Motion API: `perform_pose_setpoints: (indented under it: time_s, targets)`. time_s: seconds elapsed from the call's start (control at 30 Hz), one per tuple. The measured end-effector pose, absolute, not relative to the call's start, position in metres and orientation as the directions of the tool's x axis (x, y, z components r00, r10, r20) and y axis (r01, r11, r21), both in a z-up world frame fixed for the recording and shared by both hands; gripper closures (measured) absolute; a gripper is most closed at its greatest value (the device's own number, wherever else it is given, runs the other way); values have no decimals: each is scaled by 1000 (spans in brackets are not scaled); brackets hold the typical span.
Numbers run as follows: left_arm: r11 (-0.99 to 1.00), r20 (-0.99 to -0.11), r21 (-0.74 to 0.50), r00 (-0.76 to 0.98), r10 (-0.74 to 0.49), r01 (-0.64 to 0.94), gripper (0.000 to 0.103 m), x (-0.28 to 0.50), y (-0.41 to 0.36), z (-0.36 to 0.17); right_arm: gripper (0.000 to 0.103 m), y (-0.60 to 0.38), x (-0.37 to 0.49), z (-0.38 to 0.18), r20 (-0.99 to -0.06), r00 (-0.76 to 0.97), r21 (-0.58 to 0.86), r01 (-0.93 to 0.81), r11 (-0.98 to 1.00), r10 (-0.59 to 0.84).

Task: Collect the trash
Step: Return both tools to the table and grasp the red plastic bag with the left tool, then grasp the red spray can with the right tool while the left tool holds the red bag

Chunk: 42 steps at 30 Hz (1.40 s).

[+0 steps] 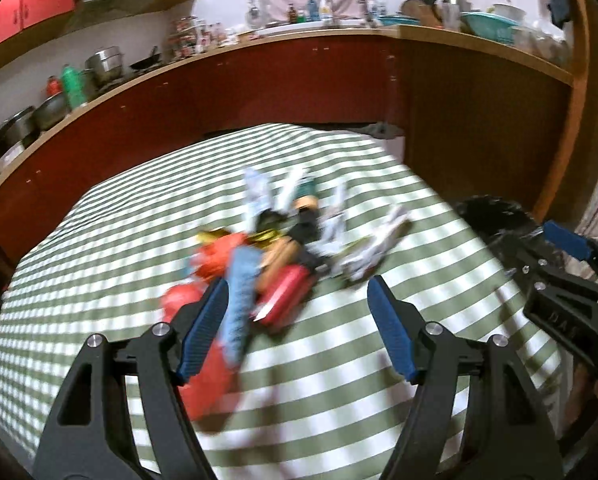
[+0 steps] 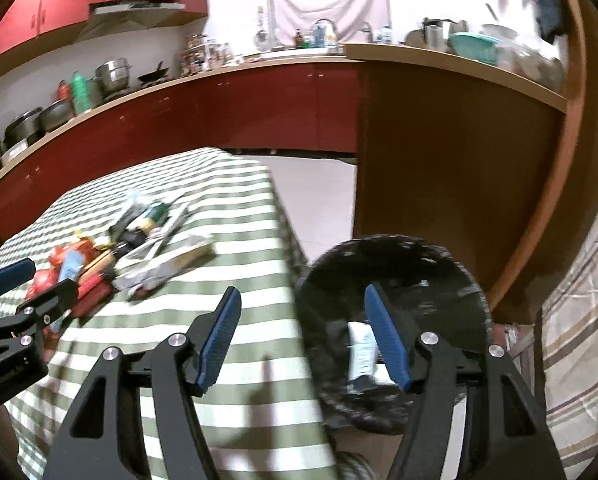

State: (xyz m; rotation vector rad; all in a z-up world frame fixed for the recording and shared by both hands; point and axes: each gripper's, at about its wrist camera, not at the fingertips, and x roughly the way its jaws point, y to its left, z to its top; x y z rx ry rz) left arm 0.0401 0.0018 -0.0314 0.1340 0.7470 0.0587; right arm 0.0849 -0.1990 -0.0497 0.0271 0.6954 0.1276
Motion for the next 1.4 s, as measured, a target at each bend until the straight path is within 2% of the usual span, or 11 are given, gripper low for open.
perform_pose_setpoints:
  time_s: [0.1,0.17,0.33,0.6,0.7,0.77,0.8,0.87,0.97,1.4]
  targets:
    - [988,-676,151,724,134,-42,32,32,21,-32,40,-180,82,-49,-640,754,61,-141,988,147]
    - [985,-673,154,722,159,-73,25,26,36,-33,40,-167,80,-49,-643,748,59,-166,984,165]
    - [983,-685,134,706,182,-123,22,19,66,-39,40,-143,78,-48,-647,737,56,-208,976,195]
    - [991,-732,80,668,134,-111,22,27,88,-60,40,-116,74,-49,-653,725,59,-240,969,219]
    - [994,-737,55,668,106,-98,34,28,93,-63,40,-108,73,-50,-659,719,56,-248,967,222]
    - [996,-744,40,663,87,-85,51,28,96,-66,40,-102,73,-51,-662,716,53,-251,966,222]
    - [996,-746,34,661,78,-80,55,28,98,-67,40,-99,74,-51,-663,714,52,-254,966,223]
    - [997,-747,30,661,74,-78,70,27,102,-70,40,-95,74,-52,-666,712,50,-258,965,224]
    - [997,-735,9,676,57,-74,78,22,110,-67,40,-87,74,-52,-668,708,45,-269,962,229]
    - [977,-690,73,697,195,-202,80,1,181,-50,40,-40,68,-52,-670,690,32,-340,940,273]
